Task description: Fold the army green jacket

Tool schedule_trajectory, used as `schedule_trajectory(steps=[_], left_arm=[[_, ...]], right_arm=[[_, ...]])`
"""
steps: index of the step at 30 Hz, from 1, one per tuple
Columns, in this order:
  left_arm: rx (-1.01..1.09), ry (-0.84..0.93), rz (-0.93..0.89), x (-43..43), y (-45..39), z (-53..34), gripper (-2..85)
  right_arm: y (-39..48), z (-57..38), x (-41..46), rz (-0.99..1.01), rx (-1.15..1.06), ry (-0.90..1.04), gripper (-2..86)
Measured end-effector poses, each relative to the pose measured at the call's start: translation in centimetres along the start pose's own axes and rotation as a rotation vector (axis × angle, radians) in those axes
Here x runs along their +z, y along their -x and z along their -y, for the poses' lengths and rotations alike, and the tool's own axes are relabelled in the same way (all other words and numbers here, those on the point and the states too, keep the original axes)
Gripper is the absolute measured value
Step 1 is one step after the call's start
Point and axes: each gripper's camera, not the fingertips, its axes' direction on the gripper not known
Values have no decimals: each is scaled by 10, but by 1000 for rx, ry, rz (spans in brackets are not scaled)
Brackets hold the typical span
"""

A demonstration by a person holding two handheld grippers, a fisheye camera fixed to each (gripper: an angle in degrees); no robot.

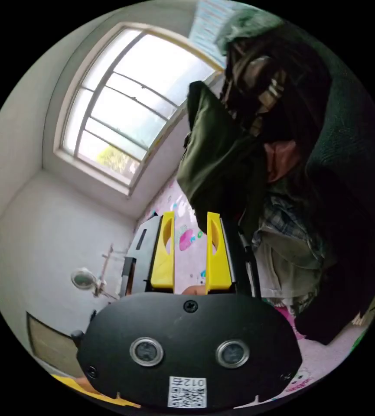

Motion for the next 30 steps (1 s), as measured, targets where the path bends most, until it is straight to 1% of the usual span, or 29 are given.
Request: schedule_trajectory(steps=[1,5,8,11,13,15,19,21,23,25,26,27,29,30], left_arm=[[-6,2,13,3,14,3,5],[-19,16,34,9,65,6,6],[-9,30,60,7,100,4,6],[-3,27,72,-9,138,2,8],[-5,15,78,-24,164,2,10],[-20,-5,70,-41,194,2,14],[-143,-98,40,-89,275,1,42],[-202,-126,-21,-107,313,-1,67],[-291,-142,-186,-124,369,-8,91],[-348,-160,-302,-135,408,-22,95],[-355,-150,-371,-140,427,-34,88],[-351,-144,-401,-143,435,-41,85],[-297,-139,-529,-159,460,-74,47],[-272,-141,-563,-164,464,-84,40]], right_arm=[[-18,19,-9,33,88,-10,105],[-61,55,-34,105,240,-37,103],[-92,76,-56,218,320,-65,58],[-106,86,-85,322,265,-72,26],[-106,83,-112,449,158,-14,18],[-103,75,-137,510,50,43,14],[-114,39,-194,670,-96,181,10],[-122,19,-217,725,-130,225,9],[-133,-3,-240,805,-139,248,9],[-145,-31,-266,874,-137,274,8],[-145,-38,-272,869,-151,289,8],[-143,-53,-283,846,-189,324,8],[-140,-77,-296,814,-225,379,8],[-138,-92,-303,796,-240,413,8]])
